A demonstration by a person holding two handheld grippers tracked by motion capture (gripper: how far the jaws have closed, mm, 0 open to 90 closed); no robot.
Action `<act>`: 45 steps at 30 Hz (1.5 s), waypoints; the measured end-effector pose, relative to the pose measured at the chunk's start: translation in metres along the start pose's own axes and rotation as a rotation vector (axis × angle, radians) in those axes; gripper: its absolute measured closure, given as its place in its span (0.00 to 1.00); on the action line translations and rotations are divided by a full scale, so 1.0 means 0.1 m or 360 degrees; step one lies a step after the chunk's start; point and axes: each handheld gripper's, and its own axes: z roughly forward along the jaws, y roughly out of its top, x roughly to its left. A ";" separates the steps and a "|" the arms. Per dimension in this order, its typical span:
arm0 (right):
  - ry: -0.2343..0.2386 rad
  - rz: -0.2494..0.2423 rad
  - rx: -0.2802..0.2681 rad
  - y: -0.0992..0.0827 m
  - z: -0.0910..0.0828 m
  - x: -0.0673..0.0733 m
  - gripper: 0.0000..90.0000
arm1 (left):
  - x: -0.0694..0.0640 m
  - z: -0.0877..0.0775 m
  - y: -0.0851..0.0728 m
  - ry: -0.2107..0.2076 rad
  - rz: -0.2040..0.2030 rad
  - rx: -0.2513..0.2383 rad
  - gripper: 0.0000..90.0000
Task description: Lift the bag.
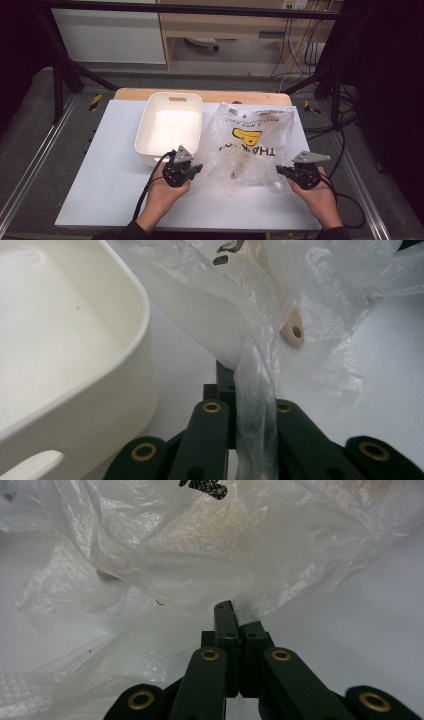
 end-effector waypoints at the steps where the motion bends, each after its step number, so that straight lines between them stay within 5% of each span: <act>1: 0.0007 -0.0002 -0.0010 0.02 -0.02 0.00 1.00 | 0.00 -0.01 0.02 -0.0005 0.0001 0.0000 1.00; 12: -0.0031 -0.0015 -0.0052 0.32 -0.19 -0.07 1.00 | 0.08 -0.18 0.29 -0.0004 0.0010 -0.0063 1.00; 17: -0.0044 -0.0033 -0.0084 0.49 -0.27 -0.13 1.00 | 0.14 -0.23 0.42 -0.0028 -0.0034 -0.0092 1.00; 34: -0.0142 -0.0109 -0.0099 0.90 -0.41 -0.30 1.00 | 0.28 -0.40 0.91 -0.0029 -0.0002 -0.0126 1.00; 45: -0.0105 -0.0056 -0.0125 1.08 -0.41 -0.43 1.00 | 0.46 -0.43 1.23 -0.0063 -0.0062 -0.0133 1.00</act>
